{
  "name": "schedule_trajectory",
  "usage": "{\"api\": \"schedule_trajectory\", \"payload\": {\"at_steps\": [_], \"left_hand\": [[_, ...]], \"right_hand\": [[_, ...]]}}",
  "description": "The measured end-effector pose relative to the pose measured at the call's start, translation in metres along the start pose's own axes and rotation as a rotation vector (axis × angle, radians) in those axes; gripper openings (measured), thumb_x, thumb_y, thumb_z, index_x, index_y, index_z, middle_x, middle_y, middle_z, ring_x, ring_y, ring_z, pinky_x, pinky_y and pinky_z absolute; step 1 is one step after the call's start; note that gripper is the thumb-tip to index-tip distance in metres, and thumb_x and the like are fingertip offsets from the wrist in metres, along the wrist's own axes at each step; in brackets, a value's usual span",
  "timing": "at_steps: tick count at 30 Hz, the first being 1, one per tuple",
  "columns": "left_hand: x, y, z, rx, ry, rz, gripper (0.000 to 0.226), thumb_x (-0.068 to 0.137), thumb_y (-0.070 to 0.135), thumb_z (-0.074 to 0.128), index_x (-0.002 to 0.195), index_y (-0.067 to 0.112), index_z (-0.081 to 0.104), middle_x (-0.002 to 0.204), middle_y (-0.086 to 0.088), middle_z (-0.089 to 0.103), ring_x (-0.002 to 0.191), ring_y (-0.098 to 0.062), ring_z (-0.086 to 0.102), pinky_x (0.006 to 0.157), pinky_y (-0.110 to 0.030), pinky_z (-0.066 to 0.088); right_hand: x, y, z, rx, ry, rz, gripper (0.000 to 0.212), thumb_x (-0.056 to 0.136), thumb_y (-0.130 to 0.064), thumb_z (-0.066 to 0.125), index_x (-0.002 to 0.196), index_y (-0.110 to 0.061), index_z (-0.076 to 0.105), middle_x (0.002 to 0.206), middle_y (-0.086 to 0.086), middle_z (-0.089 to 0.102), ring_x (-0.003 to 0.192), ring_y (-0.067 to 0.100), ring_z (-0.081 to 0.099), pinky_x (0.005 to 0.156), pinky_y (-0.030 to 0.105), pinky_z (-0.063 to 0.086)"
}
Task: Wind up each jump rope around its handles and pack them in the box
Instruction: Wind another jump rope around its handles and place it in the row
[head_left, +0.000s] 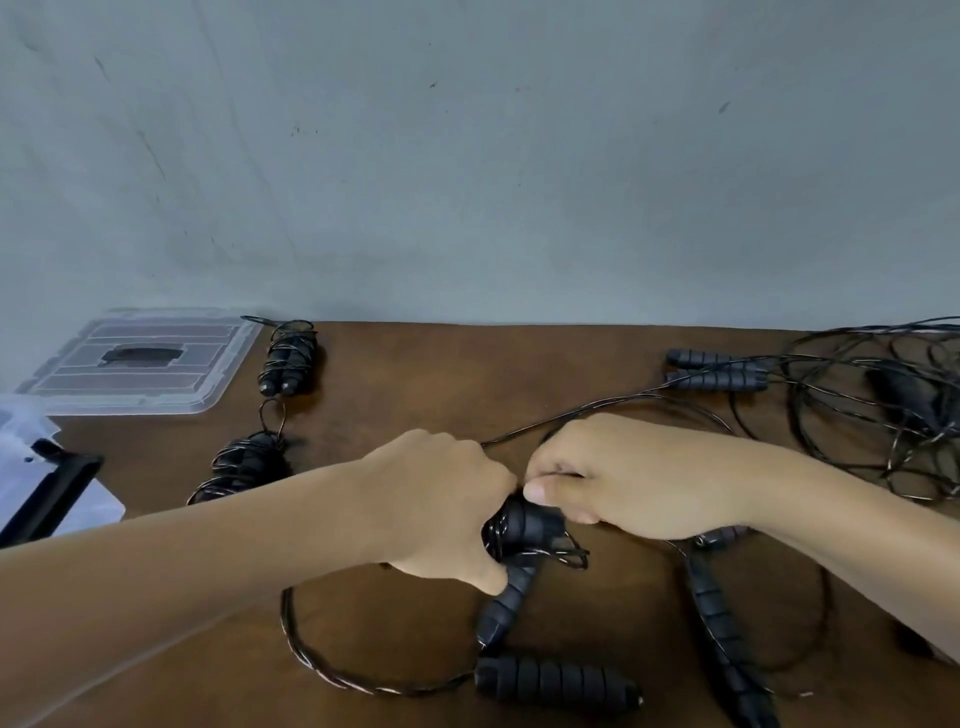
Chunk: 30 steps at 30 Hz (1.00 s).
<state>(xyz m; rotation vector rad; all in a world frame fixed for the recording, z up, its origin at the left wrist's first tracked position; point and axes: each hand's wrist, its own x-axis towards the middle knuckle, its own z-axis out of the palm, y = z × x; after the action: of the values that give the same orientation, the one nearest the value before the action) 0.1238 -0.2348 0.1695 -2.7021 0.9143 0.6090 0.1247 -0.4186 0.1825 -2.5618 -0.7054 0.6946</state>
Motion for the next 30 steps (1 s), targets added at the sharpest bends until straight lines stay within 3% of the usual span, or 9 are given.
{"api": "schedule_trajectory", "payload": {"at_steps": [2, 5, 8, 9, 12, 17, 21, 27, 30], "left_hand": [[0.002, -0.005, 0.003, -0.031, 0.038, -0.004, 0.041, 0.083, 0.061, 0.063, 0.105, 0.027, 0.060, 0.076, 0.008, 0.055, 0.069, -0.018, 0.055, 0.061, -0.032, 0.042], [0.016, -0.013, 0.004, -0.170, 0.039, -0.048, 0.042, 0.081, 0.059, 0.066, 0.108, 0.027, 0.062, 0.078, 0.006, 0.060, 0.071, -0.019, 0.058, 0.061, -0.032, 0.044], [0.029, -0.023, 0.006, -0.455, 0.059, -0.058, 0.027, 0.077, 0.052, 0.071, 0.094, 0.033, 0.061, 0.077, 0.004, 0.071, 0.074, -0.021, 0.068, 0.065, -0.036, 0.056], [0.031, -0.025, 0.008, -0.571, 0.065, -0.046, 0.022, 0.076, 0.050, 0.072, 0.088, 0.035, 0.061, 0.076, 0.004, 0.074, 0.074, -0.021, 0.071, 0.071, -0.040, 0.061], [0.031, -0.029, 0.012, -0.908, 0.112, -0.020, 0.019, 0.079, 0.045, 0.073, 0.087, 0.029, 0.065, 0.080, 0.002, 0.077, 0.075, -0.021, 0.075, 0.085, -0.048, 0.063], [0.020, -0.029, 0.032, -1.508, 0.189, 0.013, 0.021, 0.092, 0.022, 0.072, 0.106, 0.007, 0.068, 0.086, -0.016, 0.074, 0.075, -0.026, 0.074, 0.082, -0.054, 0.064], [0.007, -0.033, 0.045, -1.866, 0.139, 0.090, 0.026, 0.097, 0.018, 0.071, 0.120, 0.006, 0.065, 0.098, -0.018, 0.071, 0.081, -0.031, 0.075, 0.071, -0.045, 0.063], [-0.007, -0.041, 0.066, -1.925, 0.144, 0.235, 0.036, 0.100, 0.026, 0.068, 0.131, 0.008, 0.063, 0.103, -0.026, 0.072, 0.079, -0.034, 0.073, 0.075, -0.043, 0.062], [-0.011, -0.050, 0.070, -1.937, 0.145, 0.310, 0.046, 0.096, 0.040, 0.065, 0.133, 0.013, 0.063, 0.106, -0.027, 0.071, 0.080, -0.037, 0.072, 0.077, -0.043, 0.061]], "right_hand": [[0.002, -0.005, 0.002, -0.065, 0.037, 0.059, 0.032, 0.108, -0.030, 0.042, 0.096, -0.015, 0.068, 0.070, -0.006, 0.064, 0.057, 0.002, 0.053, 0.060, 0.016, 0.042], [0.004, -0.012, 0.007, -0.131, 0.119, 0.137, 0.026, 0.108, -0.026, 0.040, 0.109, -0.019, 0.065, 0.078, -0.006, 0.062, 0.072, 0.010, 0.058, 0.079, 0.036, 0.052], [0.007, -0.018, 0.015, -0.164, 0.204, 0.188, 0.016, 0.108, -0.025, 0.040, 0.111, -0.017, 0.053, 0.085, -0.001, 0.063, 0.077, 0.020, 0.062, 0.077, 0.045, 0.054], [0.006, -0.021, 0.019, -0.150, 0.244, 0.191, 0.010, 0.107, -0.024, 0.041, 0.116, -0.020, 0.045, 0.086, -0.003, 0.062, 0.077, 0.019, 0.063, 0.076, 0.046, 0.055], [0.005, -0.028, 0.030, -0.115, 0.361, 0.189, 0.027, 0.106, -0.019, 0.042, 0.122, -0.032, 0.024, 0.087, -0.008, 0.058, 0.074, 0.014, 0.061, 0.070, 0.041, 0.057], [0.005, -0.034, 0.043, -0.100, 0.573, 0.171, 0.013, 0.106, -0.042, 0.028, 0.110, -0.036, 0.017, 0.078, -0.006, 0.060, 0.065, 0.013, 0.058, 0.056, 0.031, 0.046], [0.010, -0.029, 0.055, -0.026, 0.680, 0.197, 0.038, 0.087, -0.066, 0.012, 0.110, -0.037, 0.023, 0.072, -0.007, 0.061, 0.060, 0.010, 0.056, 0.053, 0.030, 0.044], [0.021, -0.040, 0.063, 0.280, 0.685, 0.204, 0.035, 0.099, -0.054, 0.041, 0.127, -0.040, 0.027, 0.068, -0.020, 0.062, 0.061, 0.002, 0.057, 0.058, 0.027, 0.045], [0.024, -0.044, 0.053, 0.381, 0.587, 0.223, 0.037, 0.095, -0.062, 0.045, 0.112, -0.031, 0.054, 0.065, -0.009, 0.062, 0.058, 0.001, 0.055, 0.065, 0.024, 0.043]]}}
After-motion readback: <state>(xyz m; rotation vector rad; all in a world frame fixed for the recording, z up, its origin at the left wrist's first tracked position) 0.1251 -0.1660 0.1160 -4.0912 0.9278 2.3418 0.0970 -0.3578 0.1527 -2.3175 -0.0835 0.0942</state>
